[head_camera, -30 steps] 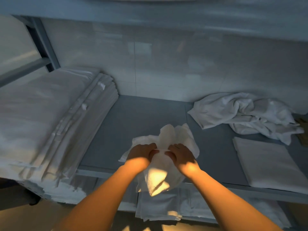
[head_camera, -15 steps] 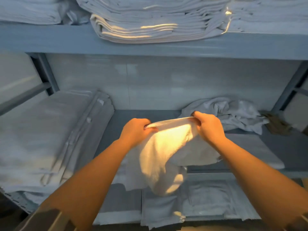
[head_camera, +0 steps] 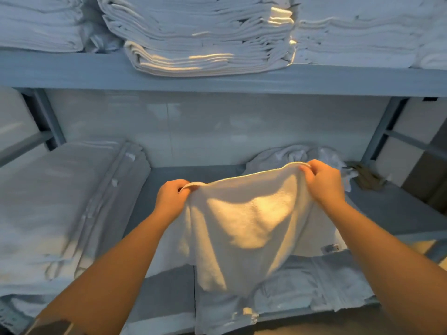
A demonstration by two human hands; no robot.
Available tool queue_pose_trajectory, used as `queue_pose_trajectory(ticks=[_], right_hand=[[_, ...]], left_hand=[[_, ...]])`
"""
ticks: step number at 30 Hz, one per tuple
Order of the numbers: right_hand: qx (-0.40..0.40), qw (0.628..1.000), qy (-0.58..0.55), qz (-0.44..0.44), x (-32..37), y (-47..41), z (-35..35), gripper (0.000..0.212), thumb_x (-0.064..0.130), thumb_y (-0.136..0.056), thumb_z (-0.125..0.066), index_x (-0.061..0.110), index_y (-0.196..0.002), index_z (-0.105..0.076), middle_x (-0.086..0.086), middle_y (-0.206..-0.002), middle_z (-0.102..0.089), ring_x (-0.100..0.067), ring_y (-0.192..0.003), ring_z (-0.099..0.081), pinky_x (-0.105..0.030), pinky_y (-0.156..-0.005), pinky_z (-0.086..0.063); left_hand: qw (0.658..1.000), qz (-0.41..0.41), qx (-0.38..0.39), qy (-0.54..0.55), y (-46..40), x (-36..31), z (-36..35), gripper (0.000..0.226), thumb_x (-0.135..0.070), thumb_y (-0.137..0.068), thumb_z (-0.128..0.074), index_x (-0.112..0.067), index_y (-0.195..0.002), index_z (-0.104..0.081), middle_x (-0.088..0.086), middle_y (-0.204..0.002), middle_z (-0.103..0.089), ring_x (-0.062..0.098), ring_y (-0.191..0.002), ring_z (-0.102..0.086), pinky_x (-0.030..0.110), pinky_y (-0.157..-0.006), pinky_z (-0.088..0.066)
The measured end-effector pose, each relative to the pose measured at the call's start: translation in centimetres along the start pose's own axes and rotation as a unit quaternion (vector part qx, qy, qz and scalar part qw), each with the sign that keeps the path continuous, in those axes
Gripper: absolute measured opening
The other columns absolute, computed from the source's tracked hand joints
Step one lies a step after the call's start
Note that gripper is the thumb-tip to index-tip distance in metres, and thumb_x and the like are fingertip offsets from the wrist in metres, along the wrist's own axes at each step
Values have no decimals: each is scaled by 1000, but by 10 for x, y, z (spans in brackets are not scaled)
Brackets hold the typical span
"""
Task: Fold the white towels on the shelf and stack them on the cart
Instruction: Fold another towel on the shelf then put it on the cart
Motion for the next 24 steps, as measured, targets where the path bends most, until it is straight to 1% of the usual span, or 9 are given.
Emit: queue_pose_trajectory(ticks=[2, 5, 8, 10, 12, 14, 17, 20, 24], right_hand=[[54, 997, -28, 57, 32, 5, -18, 23, 31, -88, -65, 12, -101, -66, -11, -96, -67, -30, -96, -60, -32, -78, -37], [129, 976, -59, 165, 90, 25, -44, 62, 38, -73, -78, 17, -128, -58, -6, -112, -62, -18, -107, -56, -17, -84, -31], [213, 954, -86, 194, 115, 39, -70, 77, 43, -72, -79, 22, -139, -46, 1, -126, -60, -14, -118, -53, -21, -94, -35], [237, 947, -106, 189, 119, 41, -81, 52, 41, -79, -74, 24, -124, -56, 4, -109, -66, -17, -105, -58, -27, -86, -43], [186, 960, -75, 197, 116, 34, -76, 22, 36, -90, -62, 14, -92, -58, -2, -80, -63, -25, -81, -57, -40, -74, -45], [128, 970, -30, 202, 108, 22, -67, 28, 31, -96, -52, 13, -75, -49, -7, -66, -54, -31, -69, -51, -44, -64, -42], [86, 972, 10, 218, 98, 8, -59, 28, 27, -97, -48, 11, -74, -48, -9, -62, -54, -33, -65, -50, -42, -57, -37], [69, 973, 36, 217, 87, -1, -58, 34, 30, -99, -45, 14, -70, -39, 0, -55, -41, -30, -60, -44, -36, -52, -27], [61, 976, 73, 197, 58, -9, -54, 36, 37, -99, -43, 14, -71, -39, -2, -59, -45, -30, -61, -44, -35, -52, -28]], left_hand=[[999, -25, -1, 27, -5, -30, -6, 41, -10, -92, -52, -26, -55, -44, -9, -54, -44, 15, -56, -42, 25, -50, -28], [996, -72, 11, 51, -13, -83, -16, 34, -21, -91, -43, -23, -57, -38, -7, -56, -41, 16, -57, -38, 31, -55, -28], [993, -100, 45, 51, -18, -119, -32, 25, -23, -83, -40, -14, -61, -47, -2, -59, -45, 19, -59, -41, 35, -58, -32], [992, -101, 57, 45, -21, -128, -40, 24, -16, -87, -46, -9, -65, -54, 1, -61, -50, 19, -61, -44, 38, -60, -38], [993, -97, 55, 24, -25, -127, -41, 22, -12, -87, -52, -13, -67, -60, -3, -61, -55, 16, -61, -47, 37, -60, -40], [995, -84, 56, -13, -27, -115, -39, 19, -20, -86, -60, -21, -68, -64, -7, -61, -58, 14, -62, -51, 34, -59, -41], [996, -57, 53, -49, -23, -93, -36, 25, -35, -84, -65, -27, -61, -63, -11, -57, -57, 7, -59, -51, 29, -55, -37], [997, -27, 29, -61, -17, -74, -30, 30, -35, -87, -63, -32, -57, -58, -10, -60, -59, 8, -63, -54, 32, -58, -40], [995, -9, 13, -103, -10, -53, -21, 26, -35, -91, -58, -35, -65, -56, -12, -65, -61, 10, -68, -56, 29, -57, -39]])
Point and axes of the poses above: each hand's wrist, its own y-axis away from the middle knuckle, its own z-axis out of the back of the hand, x = y × z, the point moved 9 cm from there along -y, towards the middle knuckle
